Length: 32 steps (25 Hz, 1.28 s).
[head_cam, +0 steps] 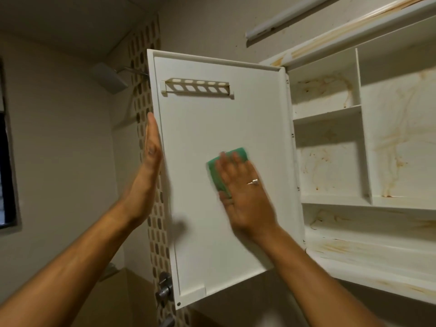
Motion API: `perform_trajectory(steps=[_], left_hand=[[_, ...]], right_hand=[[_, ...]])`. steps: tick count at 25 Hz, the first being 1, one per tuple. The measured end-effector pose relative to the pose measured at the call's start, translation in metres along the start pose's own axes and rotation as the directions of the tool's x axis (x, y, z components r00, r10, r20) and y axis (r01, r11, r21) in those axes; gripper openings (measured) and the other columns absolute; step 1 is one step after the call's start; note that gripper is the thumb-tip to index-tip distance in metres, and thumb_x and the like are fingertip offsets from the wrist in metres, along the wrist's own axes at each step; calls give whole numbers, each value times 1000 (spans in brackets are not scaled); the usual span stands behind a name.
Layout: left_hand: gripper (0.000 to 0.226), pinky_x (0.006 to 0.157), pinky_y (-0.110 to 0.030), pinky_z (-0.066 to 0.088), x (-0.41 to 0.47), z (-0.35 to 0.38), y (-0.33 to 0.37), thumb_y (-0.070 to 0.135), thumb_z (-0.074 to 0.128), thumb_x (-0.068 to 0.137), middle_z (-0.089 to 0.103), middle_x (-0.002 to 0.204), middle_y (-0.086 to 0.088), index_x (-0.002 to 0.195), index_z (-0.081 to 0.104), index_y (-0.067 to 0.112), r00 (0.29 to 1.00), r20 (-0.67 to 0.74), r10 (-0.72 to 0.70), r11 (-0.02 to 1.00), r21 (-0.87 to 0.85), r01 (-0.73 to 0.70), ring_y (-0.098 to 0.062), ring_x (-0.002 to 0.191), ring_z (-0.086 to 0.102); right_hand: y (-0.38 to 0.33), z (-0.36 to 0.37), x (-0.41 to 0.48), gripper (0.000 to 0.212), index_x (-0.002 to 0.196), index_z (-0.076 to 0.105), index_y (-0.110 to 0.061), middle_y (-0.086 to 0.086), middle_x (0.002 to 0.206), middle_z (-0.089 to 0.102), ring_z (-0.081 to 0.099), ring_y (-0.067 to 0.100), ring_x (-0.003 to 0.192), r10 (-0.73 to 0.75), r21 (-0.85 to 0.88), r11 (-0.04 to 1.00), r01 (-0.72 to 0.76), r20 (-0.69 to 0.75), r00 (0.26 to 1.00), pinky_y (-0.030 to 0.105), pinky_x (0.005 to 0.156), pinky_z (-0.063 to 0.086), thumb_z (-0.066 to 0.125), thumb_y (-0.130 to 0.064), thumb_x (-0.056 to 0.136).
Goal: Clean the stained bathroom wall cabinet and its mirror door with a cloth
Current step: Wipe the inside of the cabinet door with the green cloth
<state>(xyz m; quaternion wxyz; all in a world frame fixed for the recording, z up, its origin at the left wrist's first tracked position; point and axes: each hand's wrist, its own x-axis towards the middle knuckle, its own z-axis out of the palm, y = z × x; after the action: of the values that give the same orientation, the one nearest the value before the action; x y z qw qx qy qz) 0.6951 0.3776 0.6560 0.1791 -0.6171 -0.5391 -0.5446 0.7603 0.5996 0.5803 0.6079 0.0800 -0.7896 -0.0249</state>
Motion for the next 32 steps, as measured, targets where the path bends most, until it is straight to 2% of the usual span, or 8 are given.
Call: perform_trajectory(steps=[5,11,15,19,22,24,27,32], left_hand=[[110,128,-52,3,1,6,0,91,30,82,-9,170,17,161,-17,30,1000,-27,-1,1000,-29,0,-6,157,1],[99,127,-46,12,-3,7,13,87,27,84,13,170,16,162,-6,36,994,-38,-101,992,-86,97,-7,155,19],[57,122,-48,31,-12,5,21,61,8,95,36,163,10,151,20,53,992,62,-113,977,-178,122,-13,147,41],[70,122,-42,32,-28,7,7,61,8,97,29,166,7,162,3,37,992,80,-103,970,-212,117,-15,150,36],[84,121,-34,32,-41,14,-5,72,19,91,18,168,17,162,-10,36,991,36,-126,980,-152,130,-6,151,29],[91,127,-44,17,-44,18,-8,81,23,89,7,169,20,160,-13,39,989,2,-145,982,-119,144,-5,155,17],[96,127,-53,0,-44,19,-9,92,24,82,-6,168,25,158,-12,47,979,-30,-202,978,-58,201,-2,156,0],[93,125,-55,-2,-45,23,-5,93,24,79,-4,166,30,156,-10,54,972,-43,-233,971,-70,229,1,155,1]], right_hand=[[66,-21,-18,62,164,12,-19,-8,172,5,0,16,159,313,55,949,-309,-79,946,54,127,14,38,-22,108],[-7,10,-42,63,164,-1,-22,-3,172,-10,-9,23,158,466,16,885,-466,-89,881,62,125,8,26,-32,109],[-115,29,-21,62,164,-2,-18,3,171,-13,-12,28,158,263,34,964,-263,9,965,61,125,3,23,-33,110],[-139,46,-34,62,164,7,-15,2,172,-4,-7,28,158,208,49,976,-211,63,976,59,126,3,17,-41,109],[-102,40,-48,62,163,16,-12,5,172,6,0,29,159,-3,-33,999,7,104,995,55,127,8,38,-33,109],[-59,32,-59,62,161,24,-9,8,170,15,7,29,158,-96,-114,988,107,102,990,53,127,13,50,-24,106],[20,3,-70,72,161,22,-10,6,171,15,9,28,158,89,-147,985,-86,13,996,55,126,16,59,-5,100],[56,-9,-90,62,164,9,-15,-2,172,2,-1,22,159,371,-10,929,-371,-25,928,56,127,12,38,-20,109]])
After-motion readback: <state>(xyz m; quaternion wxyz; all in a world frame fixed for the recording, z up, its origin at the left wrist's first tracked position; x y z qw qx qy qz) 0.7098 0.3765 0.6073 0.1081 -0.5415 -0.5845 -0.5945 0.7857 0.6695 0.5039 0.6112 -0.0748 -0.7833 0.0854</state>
